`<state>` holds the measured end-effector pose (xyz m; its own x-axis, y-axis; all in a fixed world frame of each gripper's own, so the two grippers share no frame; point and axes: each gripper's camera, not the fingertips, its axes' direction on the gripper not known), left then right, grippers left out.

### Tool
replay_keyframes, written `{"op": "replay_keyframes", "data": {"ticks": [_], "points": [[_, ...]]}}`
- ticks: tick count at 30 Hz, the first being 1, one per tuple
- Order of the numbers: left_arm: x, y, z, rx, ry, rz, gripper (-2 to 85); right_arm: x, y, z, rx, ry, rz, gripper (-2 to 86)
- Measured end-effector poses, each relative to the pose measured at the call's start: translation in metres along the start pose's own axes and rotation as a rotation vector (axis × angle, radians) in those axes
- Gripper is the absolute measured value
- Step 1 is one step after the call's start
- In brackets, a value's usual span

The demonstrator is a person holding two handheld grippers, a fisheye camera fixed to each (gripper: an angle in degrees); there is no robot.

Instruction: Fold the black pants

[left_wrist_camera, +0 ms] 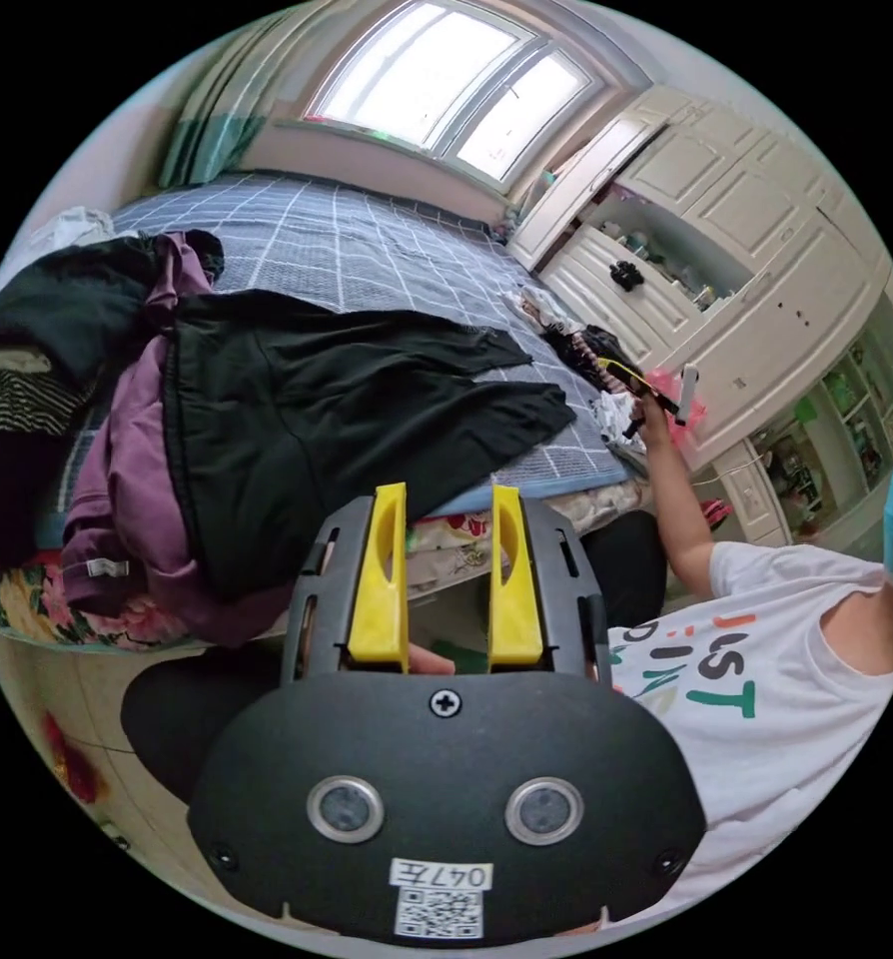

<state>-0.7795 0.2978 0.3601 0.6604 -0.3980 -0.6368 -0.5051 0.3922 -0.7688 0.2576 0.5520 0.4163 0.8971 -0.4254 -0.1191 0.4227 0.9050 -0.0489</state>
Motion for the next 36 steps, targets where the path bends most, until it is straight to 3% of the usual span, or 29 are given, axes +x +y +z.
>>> {"op": "replay_keyframes", "data": {"ticks": [3, 6, 14, 18, 23, 36], "points": [[0.007, 0.001, 0.005, 0.01, -0.089, 0.025, 13.5, 0.041, 0.033, 0.018, -0.071, 0.071, 0.131, 6.0], [0.0, 0.009, 0.011, 0.033, -0.048, -0.006, 13.9, 0.066, 0.05, 0.043, -0.18, 0.024, 0.164, 6.1], [-0.014, 0.017, 0.032, -0.006, 0.01, -0.062, 14.9, 0.074, 0.063, 0.094, -0.334, -0.044, 0.119, 7.2], [-0.019, 0.026, 0.031, -0.04, -0.081, -0.11, 13.7, 0.053, 0.059, 0.105, -0.401, 0.014, 0.011, 0.9], [-0.039, 0.05, 0.023, -0.022, -0.103, -0.254, 12.2, 0.033, 0.055, 0.111, -0.466, 0.099, -0.079, -0.1], [-0.085, 0.071, 0.018, 0.109, -0.022, -0.481, 12.0, 0.046, 0.053, 0.045, -0.247, 0.165, 0.014, -0.3]]}}
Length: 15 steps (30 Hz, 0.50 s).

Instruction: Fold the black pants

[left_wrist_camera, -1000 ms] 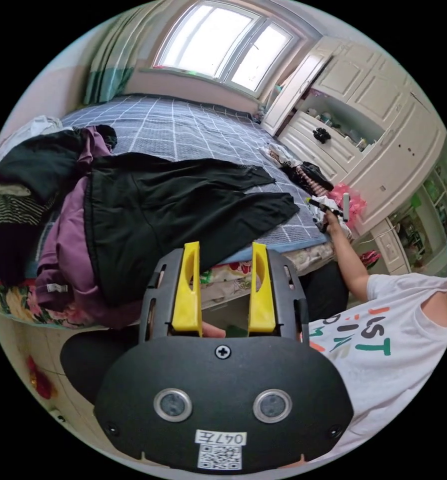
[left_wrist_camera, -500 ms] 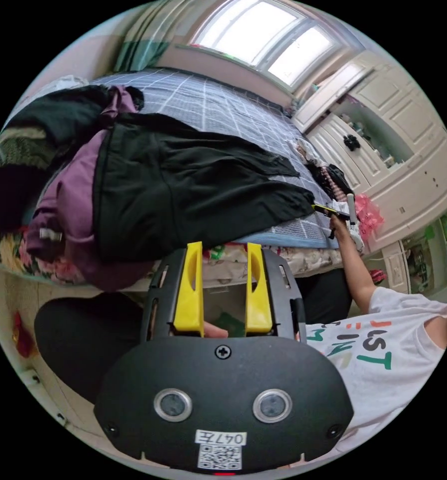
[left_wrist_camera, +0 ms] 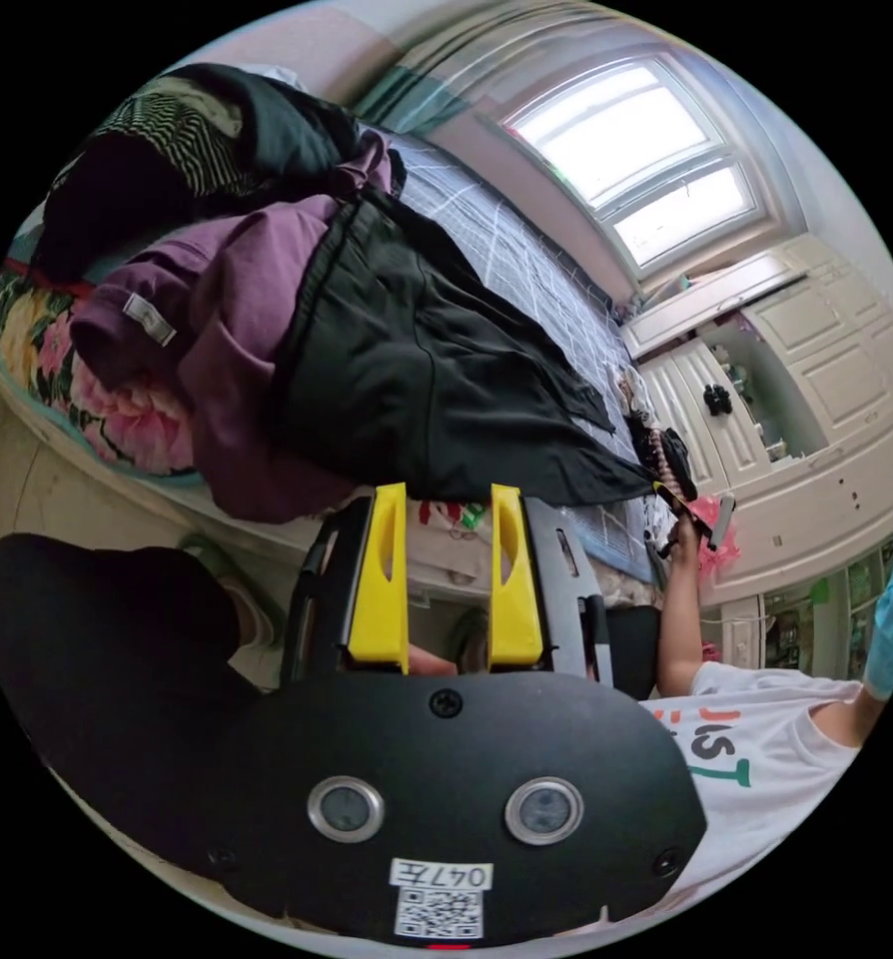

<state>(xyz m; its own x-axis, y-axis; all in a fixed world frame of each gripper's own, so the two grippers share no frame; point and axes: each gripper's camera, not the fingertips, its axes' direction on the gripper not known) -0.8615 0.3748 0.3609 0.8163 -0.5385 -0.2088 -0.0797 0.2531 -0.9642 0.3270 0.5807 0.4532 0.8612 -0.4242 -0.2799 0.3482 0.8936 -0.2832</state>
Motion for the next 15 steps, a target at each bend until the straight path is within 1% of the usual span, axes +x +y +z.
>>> {"op": "replay_keyframes", "data": {"ticks": [3, 9, 11, 13, 15], "points": [[-0.008, -0.005, 0.007, -0.016, 0.016, -0.059, 11.9, 0.005, 0.005, -0.002, -0.005, -0.011, -0.002, -0.3], [-0.013, -0.006, 0.007, 0.014, 0.053, -0.132, 10.4, 0.016, 0.015, -0.013, 0.022, -0.002, 0.001, -0.2], [-0.013, -0.006, 0.008, 0.023, 0.067, -0.15, 8.1, 0.024, 0.019, -0.018, 0.035, -0.01, 0.02, -0.2], [-0.009, -0.004, 0.01, 0.049, 0.081, -0.154, 0.5, 0.031, 0.024, -0.024, 0.042, -0.001, 0.044, -0.2], [-0.002, -0.005, 0.01, 0.087, 0.089, -0.137, -0.4, 0.042, 0.032, -0.03, 0.039, 0.031, 0.078, -0.2]]}}
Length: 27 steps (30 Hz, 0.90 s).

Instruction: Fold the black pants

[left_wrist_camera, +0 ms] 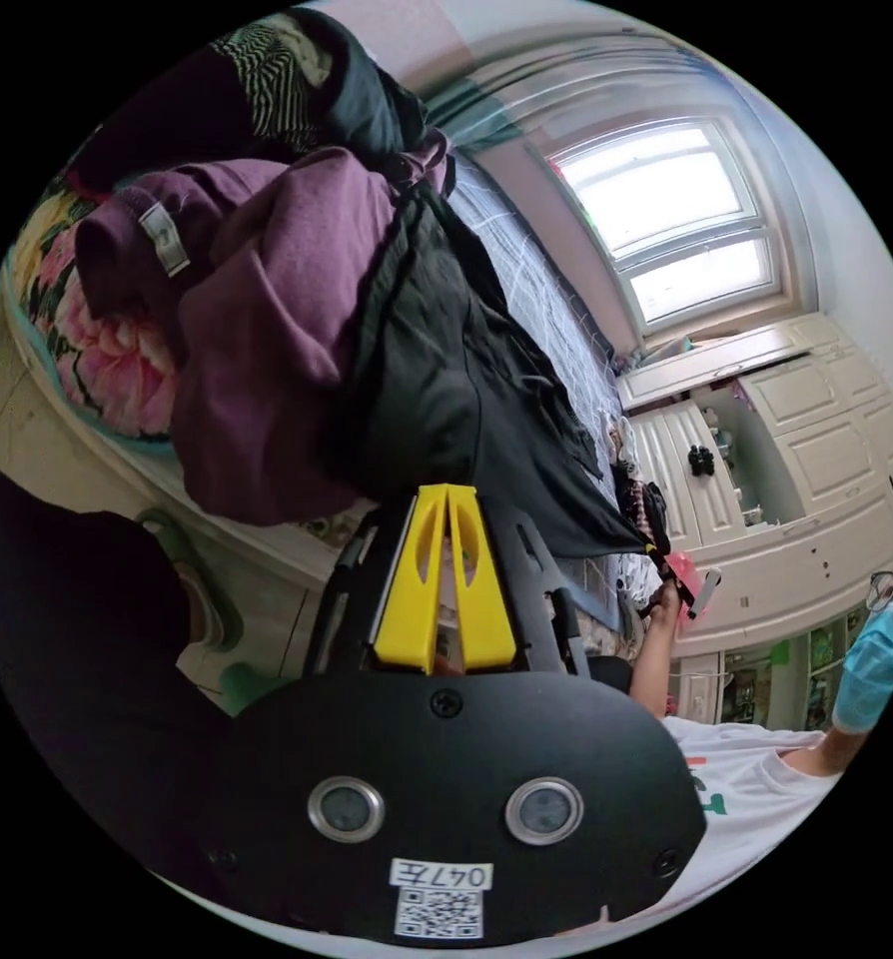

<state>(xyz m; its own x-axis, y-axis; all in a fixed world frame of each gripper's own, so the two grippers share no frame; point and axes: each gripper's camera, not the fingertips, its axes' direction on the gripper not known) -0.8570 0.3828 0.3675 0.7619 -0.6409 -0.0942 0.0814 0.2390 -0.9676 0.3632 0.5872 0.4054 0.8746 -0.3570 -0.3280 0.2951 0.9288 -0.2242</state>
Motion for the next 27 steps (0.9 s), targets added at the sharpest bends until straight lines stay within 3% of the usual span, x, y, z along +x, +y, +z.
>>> {"op": "replay_keyframes", "data": {"ticks": [8, 10, 14, 17, 18, 19, 21, 23, 25, 27], "points": [[0.049, 0.007, -0.01, 0.015, -0.075, 0.151, -0.8, 0.027, 0.016, 0.011, -0.134, 0.068, 0.045, 1.3], [0.069, -0.01, -0.032, 0.106, -0.26, 0.257, -0.6, 0.028, 0.016, 0.012, -0.134, 0.126, 0.059, 2.2], [0.096, -0.059, -0.039, 0.102, -0.605, 0.443, 2.5, 0.014, 0.012, -0.007, 0.028, 0.16, 0.049, 1.7], [0.097, -0.096, -0.016, -0.029, -0.723, 0.504, 19.7, 0.002, 0.005, -0.005, 0.04, 0.136, 0.029, 1.1], [0.089, -0.11, 0.0, -0.144, -0.736, 0.459, 27.2, -0.002, 0.002, -0.004, 0.033, 0.137, 0.015, 1.0], [0.081, -0.12, 0.018, -0.287, -0.733, 0.437, 27.8, -0.004, 0.001, -0.003, 0.033, 0.138, 0.008, 0.9], [0.076, -0.127, 0.033, -0.369, -0.736, 0.423, 27.4, -0.009, -0.003, -0.002, 0.04, 0.142, -0.012, 0.5], [0.083, -0.129, 0.039, -0.393, -0.75, 0.441, 22.4, -0.011, -0.005, -0.001, 0.038, 0.149, -0.026, 0.2], [0.102, -0.128, 0.033, -0.38, -0.752, 0.518, 11.0, -0.01, -0.007, 0.001, 0.036, 0.147, -0.037, 0.0], [0.116, -0.127, 0.023, -0.351, -0.754, 0.565, 10.0, -0.005, -0.011, 0.002, 0.04, 0.111, -0.035, -0.4]]}}
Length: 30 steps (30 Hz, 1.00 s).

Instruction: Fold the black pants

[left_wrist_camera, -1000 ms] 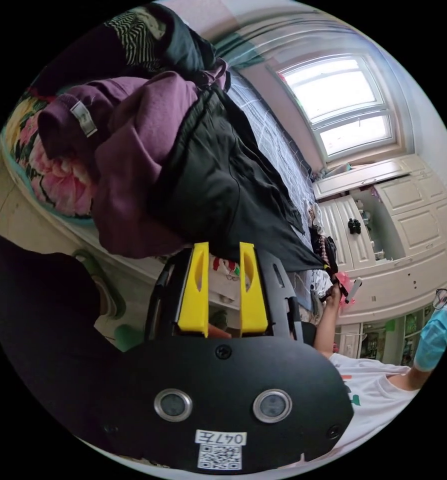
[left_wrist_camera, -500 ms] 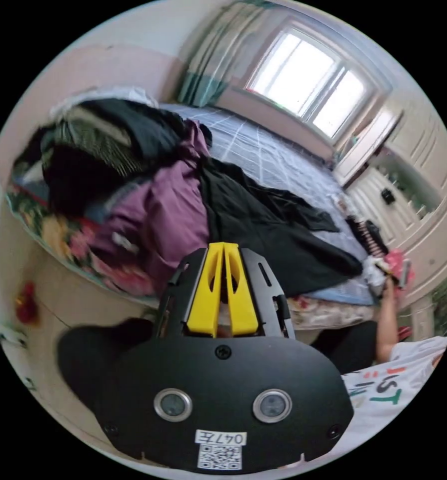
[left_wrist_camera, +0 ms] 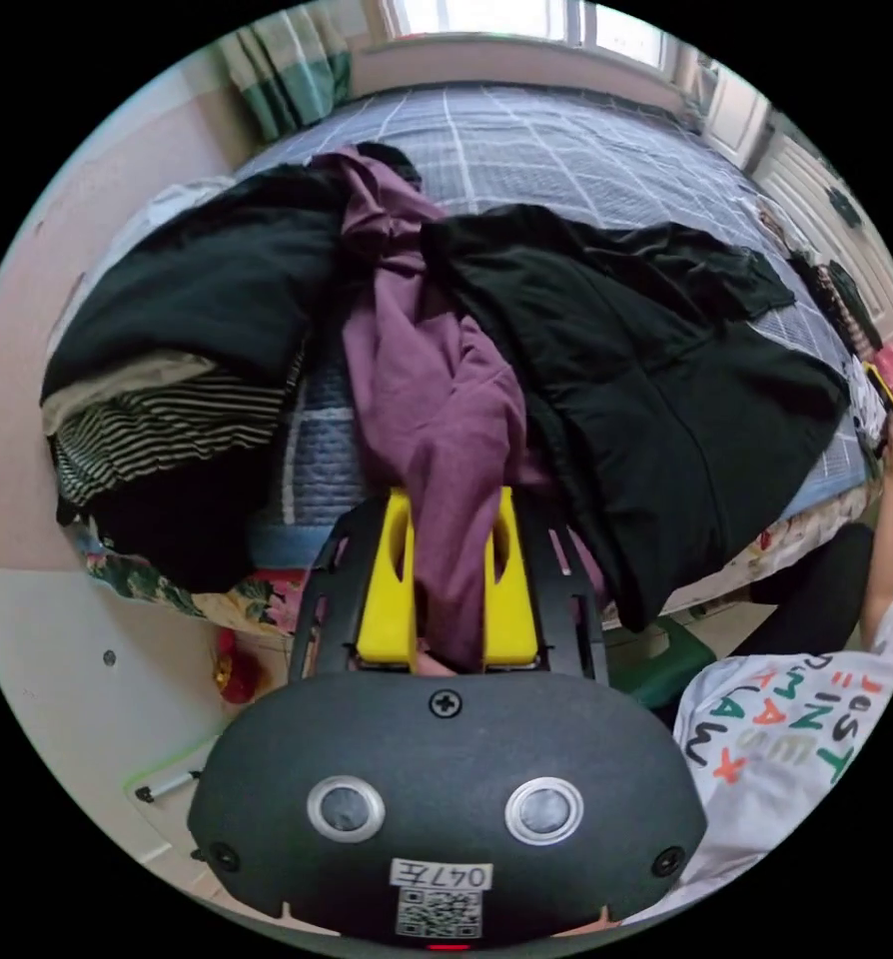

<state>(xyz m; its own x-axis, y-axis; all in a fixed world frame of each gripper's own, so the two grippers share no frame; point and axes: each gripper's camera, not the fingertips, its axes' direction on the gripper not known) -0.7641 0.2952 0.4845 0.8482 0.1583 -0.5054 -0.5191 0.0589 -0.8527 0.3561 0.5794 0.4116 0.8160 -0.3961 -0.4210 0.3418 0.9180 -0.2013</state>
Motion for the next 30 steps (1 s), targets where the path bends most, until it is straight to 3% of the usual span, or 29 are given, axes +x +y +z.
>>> {"op": "replay_keyframes", "data": {"ticks": [6, 15, 18, 20, 25, 30], "points": [[-0.057, -0.026, -0.08, 0.161, 0.111, -0.065, 8.4, 0.014, -0.006, 0.01, 0.002, -0.113, 0.045, -0.5], [-0.188, -0.111, -0.175, 0.308, -0.288, -0.436, 9.6, 0.018, -0.026, 0.021, -0.001, -0.135, 0.064, -0.3], [-0.194, -0.112, -0.181, 0.297, -0.34, -0.439, 13.1, 0.014, -0.036, 0.025, 0.005, -0.137, 0.03, 0.4], [-0.182, -0.106, -0.185, 0.327, -0.285, -0.377, 13.8, 0.011, -0.043, 0.029, 0.005, -0.146, 0.002, 0.8], [-0.083, -0.065, -0.174, 0.307, 0.145, -0.051, 17.4, -0.006, -0.061, 0.032, 0.018, -0.247, -0.153, 1.9], [-0.005, -0.028, -0.118, 0.234, 0.352, 0.034, 21.7, -0.043, -0.077, 0.021, 0.081, -0.326, -0.393, 2.3]]}}
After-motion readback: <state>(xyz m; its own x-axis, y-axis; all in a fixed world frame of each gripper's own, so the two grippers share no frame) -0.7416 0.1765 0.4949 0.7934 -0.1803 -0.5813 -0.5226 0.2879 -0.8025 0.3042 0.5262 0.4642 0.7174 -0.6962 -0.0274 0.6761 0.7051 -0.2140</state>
